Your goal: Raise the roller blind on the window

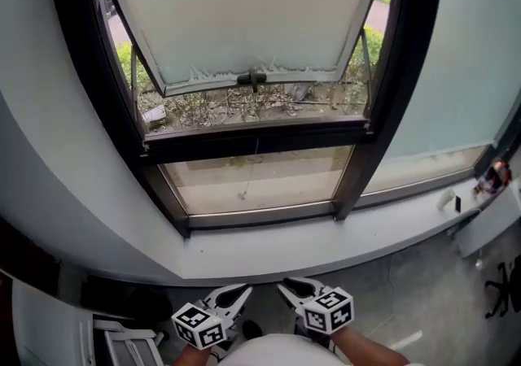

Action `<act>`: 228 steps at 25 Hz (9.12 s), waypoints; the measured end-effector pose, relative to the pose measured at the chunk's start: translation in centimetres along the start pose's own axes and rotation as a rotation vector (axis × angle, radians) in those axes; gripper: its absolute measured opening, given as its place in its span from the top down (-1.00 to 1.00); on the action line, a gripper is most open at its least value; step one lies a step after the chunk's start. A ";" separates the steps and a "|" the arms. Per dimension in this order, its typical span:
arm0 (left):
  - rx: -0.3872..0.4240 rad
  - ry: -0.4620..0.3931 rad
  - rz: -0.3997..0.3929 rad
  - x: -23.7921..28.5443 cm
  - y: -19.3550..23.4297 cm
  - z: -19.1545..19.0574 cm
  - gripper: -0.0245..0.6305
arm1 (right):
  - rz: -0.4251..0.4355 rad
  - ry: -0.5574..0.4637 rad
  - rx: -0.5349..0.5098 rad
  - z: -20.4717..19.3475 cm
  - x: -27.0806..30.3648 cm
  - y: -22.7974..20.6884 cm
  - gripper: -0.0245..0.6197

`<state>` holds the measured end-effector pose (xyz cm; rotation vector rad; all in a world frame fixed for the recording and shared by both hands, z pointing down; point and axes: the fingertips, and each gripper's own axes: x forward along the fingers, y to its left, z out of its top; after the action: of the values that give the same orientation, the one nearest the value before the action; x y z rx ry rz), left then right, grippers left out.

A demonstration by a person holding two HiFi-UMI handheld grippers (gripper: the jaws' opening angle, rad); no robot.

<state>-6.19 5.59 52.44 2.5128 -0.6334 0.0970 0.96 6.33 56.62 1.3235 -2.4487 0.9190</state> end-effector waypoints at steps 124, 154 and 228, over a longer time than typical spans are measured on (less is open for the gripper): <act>0.601 0.034 0.176 17.1 24.0 28.8 0.84 | -0.295 0.009 -0.716 33.1 17.6 -17.5 0.68; 1.217 0.492 0.290 21.5 25.5 24.0 0.44 | -0.635 0.397 -1.461 32.2 19.3 -19.5 0.71; 1.187 0.339 0.331 19.5 19.9 34.4 0.59 | -0.829 -0.101 -1.301 42.4 13.8 -14.5 0.71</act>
<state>-0.13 -35.33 36.73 3.2753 -1.0335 1.3320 9.29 -34.83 35.86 1.4681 -1.5423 -0.8145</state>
